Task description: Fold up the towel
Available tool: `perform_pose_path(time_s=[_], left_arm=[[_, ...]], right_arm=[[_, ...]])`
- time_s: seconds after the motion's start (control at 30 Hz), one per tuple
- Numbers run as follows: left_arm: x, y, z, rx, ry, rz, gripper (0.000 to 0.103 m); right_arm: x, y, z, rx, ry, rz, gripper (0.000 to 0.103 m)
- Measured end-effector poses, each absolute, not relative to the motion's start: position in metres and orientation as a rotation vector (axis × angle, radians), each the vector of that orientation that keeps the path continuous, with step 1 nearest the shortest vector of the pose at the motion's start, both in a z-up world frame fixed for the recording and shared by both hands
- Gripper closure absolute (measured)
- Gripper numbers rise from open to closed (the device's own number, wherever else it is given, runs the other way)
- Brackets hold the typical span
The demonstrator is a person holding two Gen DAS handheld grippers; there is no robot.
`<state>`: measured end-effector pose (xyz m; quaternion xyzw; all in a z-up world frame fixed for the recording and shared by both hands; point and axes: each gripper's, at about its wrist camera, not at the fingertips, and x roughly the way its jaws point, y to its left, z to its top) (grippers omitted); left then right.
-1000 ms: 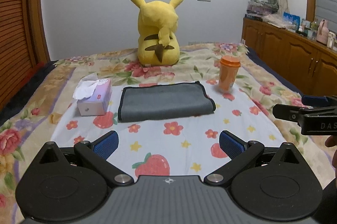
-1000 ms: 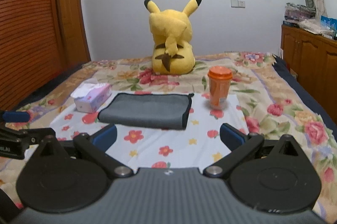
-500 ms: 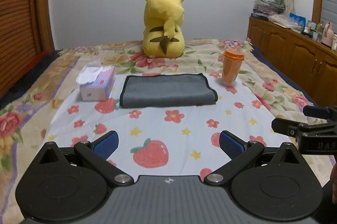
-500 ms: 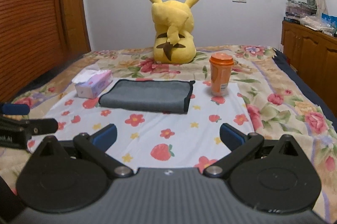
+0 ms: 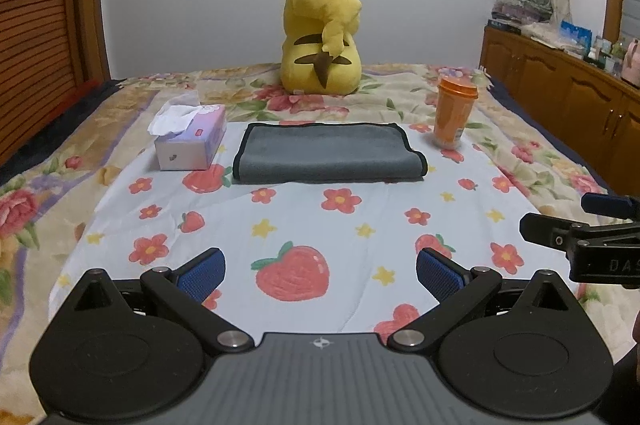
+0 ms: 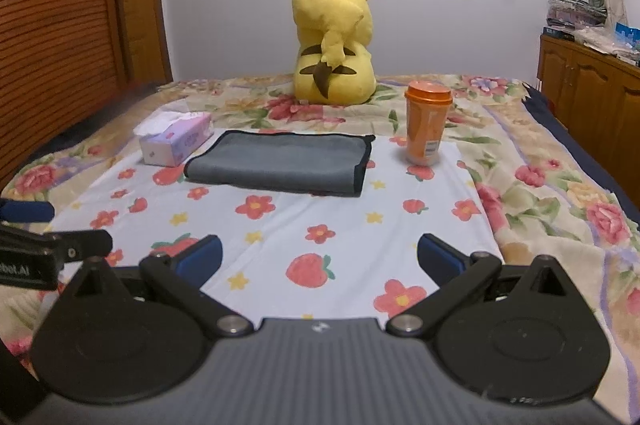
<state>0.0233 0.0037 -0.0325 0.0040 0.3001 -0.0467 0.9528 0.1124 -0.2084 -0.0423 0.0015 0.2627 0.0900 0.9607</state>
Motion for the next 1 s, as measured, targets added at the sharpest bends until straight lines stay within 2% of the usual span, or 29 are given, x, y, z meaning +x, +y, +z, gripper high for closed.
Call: perform_pose_path(time_s=[1.0], left_arm=[[0.003,-0.002,-0.02,0.047,0.453,-0.096,0.0]], right_arm=[[0.103,-0.219,-0.036,0.033,0.453,0.145,0.0]])
